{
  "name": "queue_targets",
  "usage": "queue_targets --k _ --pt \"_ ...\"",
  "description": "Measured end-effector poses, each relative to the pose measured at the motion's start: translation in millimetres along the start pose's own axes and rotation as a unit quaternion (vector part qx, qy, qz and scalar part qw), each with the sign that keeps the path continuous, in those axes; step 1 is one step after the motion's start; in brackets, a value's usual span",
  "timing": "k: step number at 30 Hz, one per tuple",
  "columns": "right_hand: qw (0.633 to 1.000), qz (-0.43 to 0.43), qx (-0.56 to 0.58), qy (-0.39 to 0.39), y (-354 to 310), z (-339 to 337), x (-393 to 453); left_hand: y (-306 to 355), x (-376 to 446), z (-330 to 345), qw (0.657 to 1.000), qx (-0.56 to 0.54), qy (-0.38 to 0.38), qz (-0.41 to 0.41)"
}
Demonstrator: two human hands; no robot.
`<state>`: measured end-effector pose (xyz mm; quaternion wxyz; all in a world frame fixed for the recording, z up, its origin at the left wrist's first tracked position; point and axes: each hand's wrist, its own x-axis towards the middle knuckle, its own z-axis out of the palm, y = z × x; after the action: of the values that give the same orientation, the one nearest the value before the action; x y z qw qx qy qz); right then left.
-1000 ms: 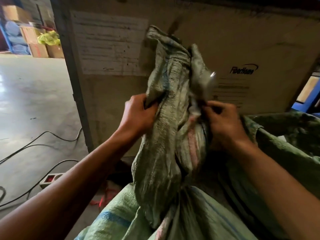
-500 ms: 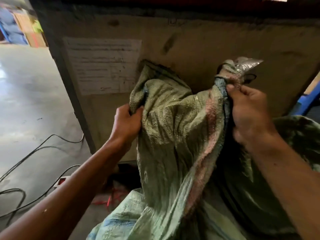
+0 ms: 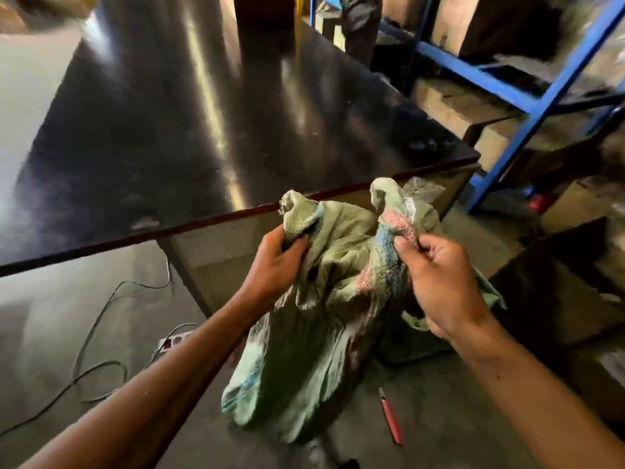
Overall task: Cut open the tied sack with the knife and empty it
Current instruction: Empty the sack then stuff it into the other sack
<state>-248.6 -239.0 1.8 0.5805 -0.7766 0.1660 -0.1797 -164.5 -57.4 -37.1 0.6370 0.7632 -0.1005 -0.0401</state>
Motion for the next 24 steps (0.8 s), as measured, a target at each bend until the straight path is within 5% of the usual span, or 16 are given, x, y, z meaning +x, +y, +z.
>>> queue_targets --k 6,10,15,24 --pt "0.991 -0.049 -0.038 0.115 -85.7 -99.2 7.6 131.5 2.5 20.2 0.991 -0.099 -0.087 0.022" --pt "0.973 -0.054 -0.075 0.212 -109.0 -174.1 -2.0 203.3 -15.6 56.7 0.976 -0.04 -0.155 0.147" --pt "0.968 -0.036 -0.144 0.203 -121.6 -240.4 -37.0 272.3 -55.3 125.5 0.95 -0.003 -0.158 0.271" --pt "0.969 0.072 -0.131 0.197 -68.9 -292.1 -188.3 331.2 -161.6 266.6 0.932 -0.133 -0.235 0.24"
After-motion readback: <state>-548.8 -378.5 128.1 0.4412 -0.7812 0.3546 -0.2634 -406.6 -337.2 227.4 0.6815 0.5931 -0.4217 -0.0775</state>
